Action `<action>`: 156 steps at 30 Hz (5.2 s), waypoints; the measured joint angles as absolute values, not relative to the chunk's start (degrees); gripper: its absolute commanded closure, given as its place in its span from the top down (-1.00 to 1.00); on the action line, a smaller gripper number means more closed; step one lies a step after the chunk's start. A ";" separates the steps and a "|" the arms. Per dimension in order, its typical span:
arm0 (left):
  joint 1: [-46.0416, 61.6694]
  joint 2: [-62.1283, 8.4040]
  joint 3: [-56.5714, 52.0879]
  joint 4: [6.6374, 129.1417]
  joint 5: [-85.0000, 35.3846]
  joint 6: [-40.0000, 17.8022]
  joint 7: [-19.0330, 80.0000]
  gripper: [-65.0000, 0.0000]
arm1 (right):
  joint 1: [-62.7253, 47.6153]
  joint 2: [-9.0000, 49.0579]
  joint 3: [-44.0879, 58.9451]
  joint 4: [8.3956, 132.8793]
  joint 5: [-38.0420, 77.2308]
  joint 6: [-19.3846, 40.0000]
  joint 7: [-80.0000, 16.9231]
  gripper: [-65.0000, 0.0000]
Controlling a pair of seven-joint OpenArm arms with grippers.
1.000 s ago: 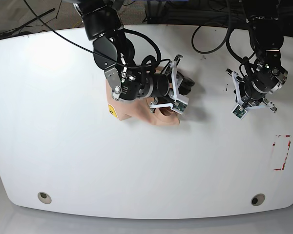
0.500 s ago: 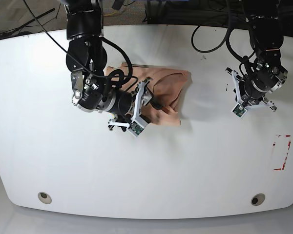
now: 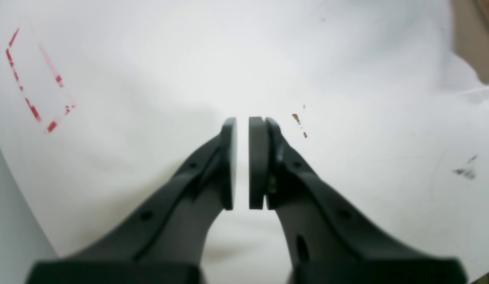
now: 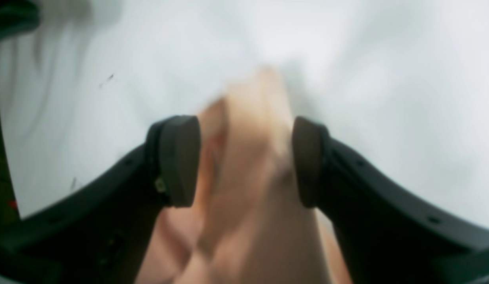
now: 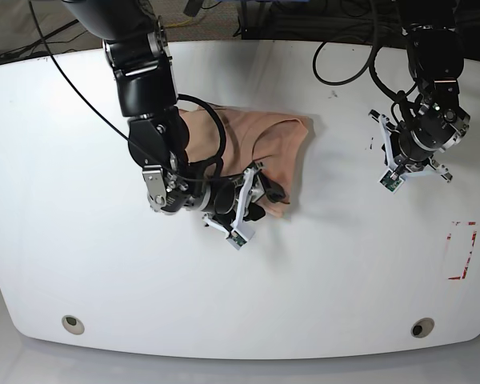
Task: Fold the T-shirt properly
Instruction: 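Flip the bundle over with the right gripper and flatten it, then grasp the folded shirt with both grippers and square its edges, then carry the folded shirt with the left gripper to the table corner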
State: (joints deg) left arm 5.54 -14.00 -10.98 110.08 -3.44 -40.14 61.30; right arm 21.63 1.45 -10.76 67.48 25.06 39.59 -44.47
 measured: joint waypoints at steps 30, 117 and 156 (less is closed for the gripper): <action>-3.40 -2.39 17.50 100.05 -3.11 -40.10 61.21 -0.89 | 5.80 9.50 8.19 91.94 32.75 39.64 -63.24 0.09; -8.21 -12.32 10.11 100.42 -3.44 -40.07 51.81 -0.90 | 14.35 12.40 8.14 75.02 12.73 39.88 -48.25 -0.39; -0.71 -2.94 4.19 103.31 -3.53 -27.16 52.01 0.44 | -4.34 4.99 -5.06 99.48 13.67 39.92 -55.42 -0.40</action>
